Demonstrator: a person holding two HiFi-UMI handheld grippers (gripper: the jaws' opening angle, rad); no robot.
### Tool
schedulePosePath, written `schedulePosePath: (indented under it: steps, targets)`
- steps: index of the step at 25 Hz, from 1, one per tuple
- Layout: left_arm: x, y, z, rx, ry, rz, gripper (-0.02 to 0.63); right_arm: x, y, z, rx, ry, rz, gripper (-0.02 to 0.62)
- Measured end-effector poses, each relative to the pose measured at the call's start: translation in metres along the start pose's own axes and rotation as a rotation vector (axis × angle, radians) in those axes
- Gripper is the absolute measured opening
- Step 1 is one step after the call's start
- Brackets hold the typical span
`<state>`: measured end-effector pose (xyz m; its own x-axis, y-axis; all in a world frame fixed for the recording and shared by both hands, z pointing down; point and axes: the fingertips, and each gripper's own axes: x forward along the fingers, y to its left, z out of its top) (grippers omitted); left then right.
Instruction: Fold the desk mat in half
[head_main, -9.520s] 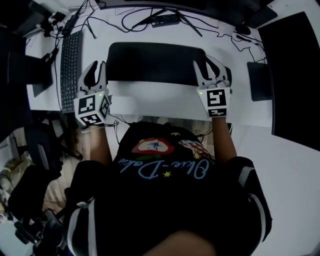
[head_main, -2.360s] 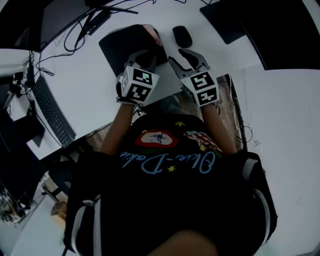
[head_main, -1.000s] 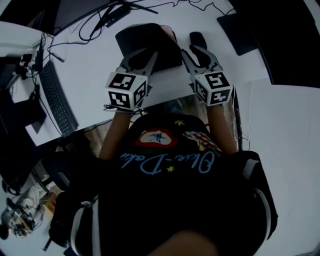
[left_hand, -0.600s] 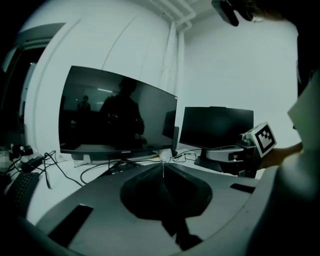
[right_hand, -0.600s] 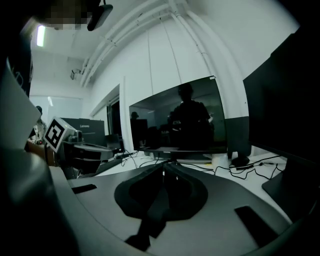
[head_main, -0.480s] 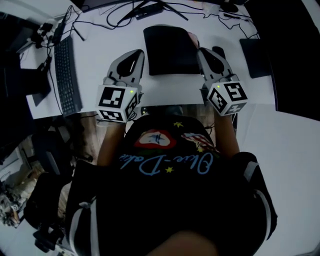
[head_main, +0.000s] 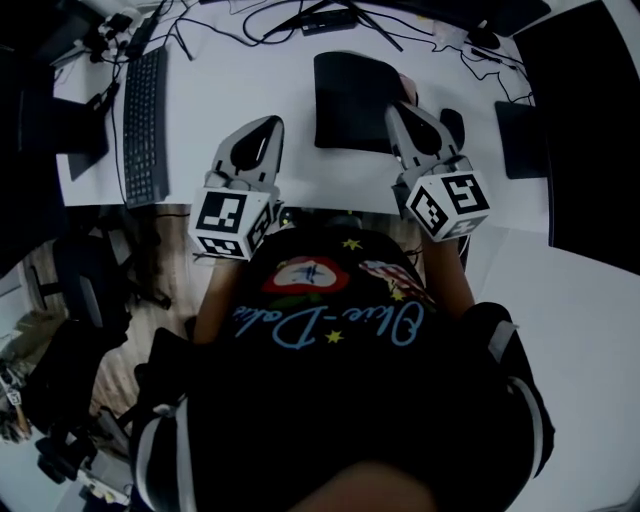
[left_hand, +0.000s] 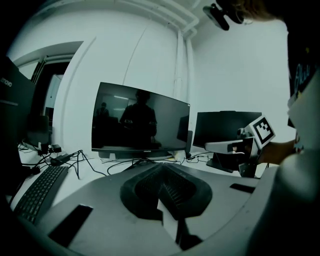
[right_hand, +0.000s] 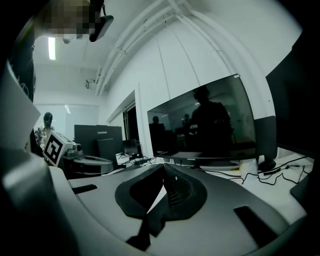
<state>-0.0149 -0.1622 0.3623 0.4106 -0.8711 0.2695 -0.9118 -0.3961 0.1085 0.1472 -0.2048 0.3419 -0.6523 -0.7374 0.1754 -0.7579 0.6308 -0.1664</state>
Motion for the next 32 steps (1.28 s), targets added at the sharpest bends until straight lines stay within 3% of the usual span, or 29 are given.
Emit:
schedulePosePath:
  steps: [32]
  targets:
    - [0.012, -0.004, 0.010, 0.039, -0.016, -0.019, 0.005, -0.003, -0.012, 0.005, -0.012, -0.003, -0.007, 0.000]
